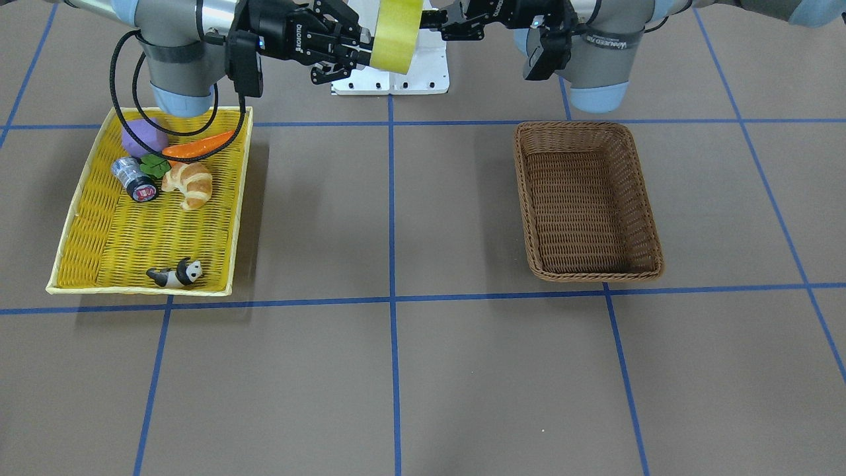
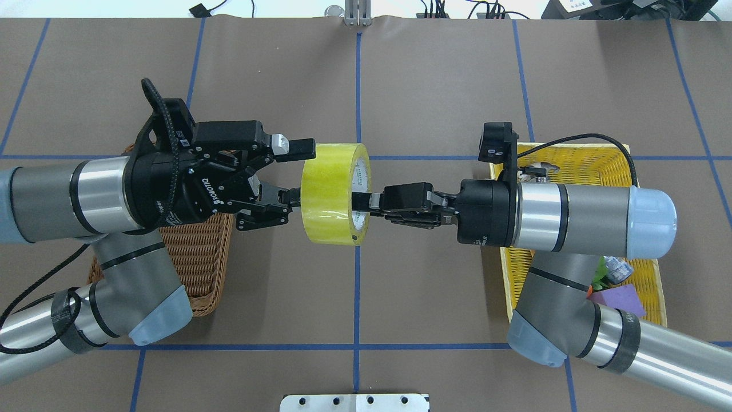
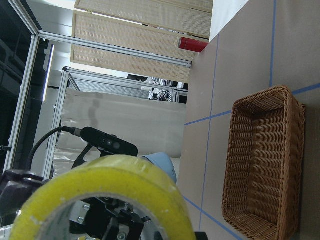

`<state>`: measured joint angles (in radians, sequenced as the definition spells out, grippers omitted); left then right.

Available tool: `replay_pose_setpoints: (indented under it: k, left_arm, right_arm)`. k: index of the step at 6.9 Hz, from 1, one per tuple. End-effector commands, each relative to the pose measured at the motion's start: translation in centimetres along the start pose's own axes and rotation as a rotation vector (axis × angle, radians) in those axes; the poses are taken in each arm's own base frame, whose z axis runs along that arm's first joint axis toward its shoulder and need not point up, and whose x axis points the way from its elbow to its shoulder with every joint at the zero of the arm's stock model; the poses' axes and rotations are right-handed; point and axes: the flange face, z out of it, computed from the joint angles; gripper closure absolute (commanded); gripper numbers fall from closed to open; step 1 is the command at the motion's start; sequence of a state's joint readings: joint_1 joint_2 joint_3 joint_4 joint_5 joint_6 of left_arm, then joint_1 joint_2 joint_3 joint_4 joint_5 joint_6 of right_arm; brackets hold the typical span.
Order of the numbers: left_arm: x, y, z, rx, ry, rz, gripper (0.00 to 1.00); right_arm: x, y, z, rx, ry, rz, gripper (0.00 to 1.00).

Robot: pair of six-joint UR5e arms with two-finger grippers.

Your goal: Move tape to another basket

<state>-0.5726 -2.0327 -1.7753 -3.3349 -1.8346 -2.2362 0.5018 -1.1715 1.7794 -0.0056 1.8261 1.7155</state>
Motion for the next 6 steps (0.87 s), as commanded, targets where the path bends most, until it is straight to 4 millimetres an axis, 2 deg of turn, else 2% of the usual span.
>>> replay_pose_setpoints:
  k: [1, 2, 3, 4, 5, 6]
  left_arm:
    - [0.03, 0.05, -0.01, -0.002, 0.002, 0.000, 0.34]
    - [0.03, 0.05, -0.02, -0.002, 0.002, 0.000, 0.37]
    - [0.03, 0.05, -0.02, -0.002, 0.002, 0.002, 0.45]
    - [-0.12, 0.01, -0.18, 0.000, -0.003, 0.002, 0.72]
    - [-0.45, 0.01, -0.38, -0.004, -0.012, 0.001, 1.00]
    - [-0.61, -0.02, -0.54, -0.003, -0.018, -0.001, 1.00]
  right_arm:
    - [0.17, 0.25, 0.14, -0.003, 0.002, 0.004, 1.00]
    - [0.26, 0.53, 0.29, -0.008, 0.003, 0.007, 1.00]
    - [0.29, 0.66, 0.34, -0.009, 0.001, 0.009, 1.00]
    - [0.50, 0.83, 0.52, -0.012, 0.004, 0.013, 0.19]
    - [0.42, 0.85, 0.50, -0.013, 0.001, 0.023, 0.00]
    - [0.11, 0.91, 0.42, -0.014, -0.006, 0.023, 0.00]
